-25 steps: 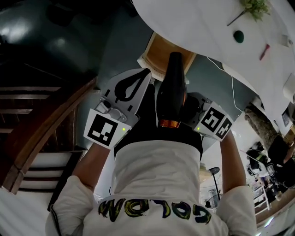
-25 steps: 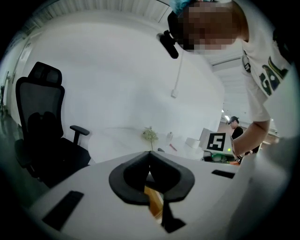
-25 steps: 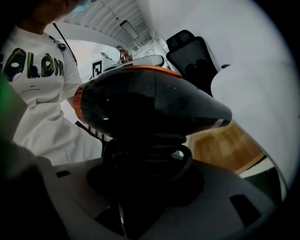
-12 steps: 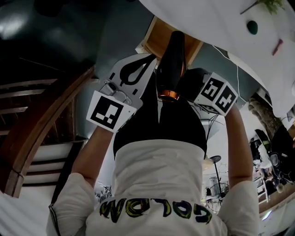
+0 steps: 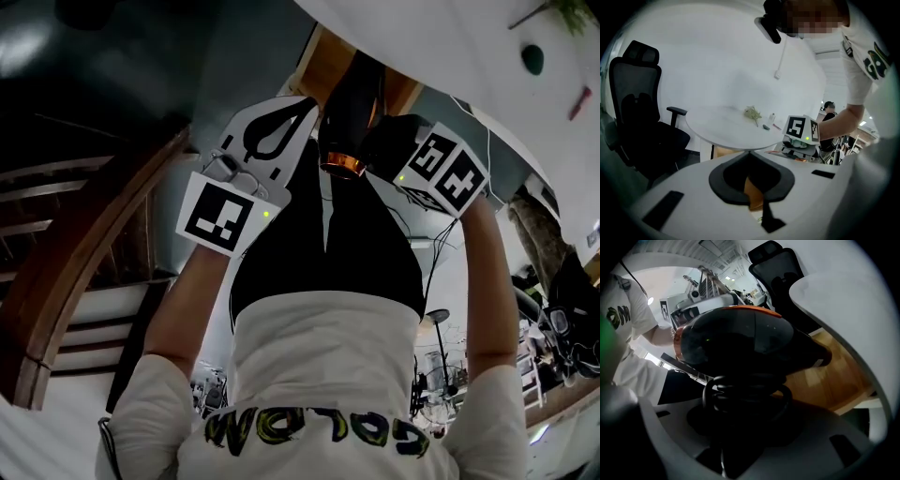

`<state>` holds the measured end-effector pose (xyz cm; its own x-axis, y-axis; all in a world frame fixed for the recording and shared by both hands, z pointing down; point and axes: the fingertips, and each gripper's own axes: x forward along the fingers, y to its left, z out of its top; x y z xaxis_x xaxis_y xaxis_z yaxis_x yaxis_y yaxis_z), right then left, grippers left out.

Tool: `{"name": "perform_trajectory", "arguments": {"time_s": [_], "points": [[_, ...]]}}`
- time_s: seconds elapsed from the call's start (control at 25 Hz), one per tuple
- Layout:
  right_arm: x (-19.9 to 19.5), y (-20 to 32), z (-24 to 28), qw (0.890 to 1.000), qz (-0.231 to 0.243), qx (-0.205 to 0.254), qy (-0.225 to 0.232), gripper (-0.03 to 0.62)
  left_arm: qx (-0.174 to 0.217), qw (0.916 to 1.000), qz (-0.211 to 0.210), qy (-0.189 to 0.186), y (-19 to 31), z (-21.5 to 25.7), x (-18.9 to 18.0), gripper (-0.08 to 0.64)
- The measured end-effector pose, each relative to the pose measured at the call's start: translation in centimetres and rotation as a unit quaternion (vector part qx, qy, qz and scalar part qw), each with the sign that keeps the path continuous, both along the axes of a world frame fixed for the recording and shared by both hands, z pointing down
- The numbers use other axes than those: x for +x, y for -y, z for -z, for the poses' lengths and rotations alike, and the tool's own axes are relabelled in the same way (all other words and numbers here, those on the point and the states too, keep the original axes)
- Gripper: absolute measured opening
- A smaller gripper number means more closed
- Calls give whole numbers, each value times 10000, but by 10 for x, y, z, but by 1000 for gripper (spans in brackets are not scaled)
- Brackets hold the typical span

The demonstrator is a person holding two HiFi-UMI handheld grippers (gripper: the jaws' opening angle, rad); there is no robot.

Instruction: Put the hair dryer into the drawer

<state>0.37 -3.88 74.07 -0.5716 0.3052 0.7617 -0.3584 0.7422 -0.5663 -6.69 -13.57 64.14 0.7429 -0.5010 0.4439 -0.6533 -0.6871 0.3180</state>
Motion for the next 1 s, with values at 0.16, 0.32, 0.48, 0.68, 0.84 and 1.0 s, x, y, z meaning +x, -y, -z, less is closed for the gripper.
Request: {"name": "perform_trajectory", "arguments": {"time_s": [0.16,0.32,0.48,0.68,0.84,1.0], "points": [[-2,12,-16,9999,-9,80,-152,235,-9,10000,-22,72,8,-14,-4,12],[-2,22,-24,9994,-111,176,-263,235,25,9999,-38,155,13,-23,-5,12],[4,31,-42,9977,-126,382,-553,235,4,9998,-28,189,16,-36,-4,12],[8,43,-62,9938,-102,667,-880,235,12,9995,-110,288,21,-51,-2,12],[11,52,-76,9889,35,926,-1159,235,-2,9992,-158,378,24,-61,2,12],[13,61,-91,9827,104,1175,-1429,235,-9,9989,-141,439,27,-71,2,12]]}}
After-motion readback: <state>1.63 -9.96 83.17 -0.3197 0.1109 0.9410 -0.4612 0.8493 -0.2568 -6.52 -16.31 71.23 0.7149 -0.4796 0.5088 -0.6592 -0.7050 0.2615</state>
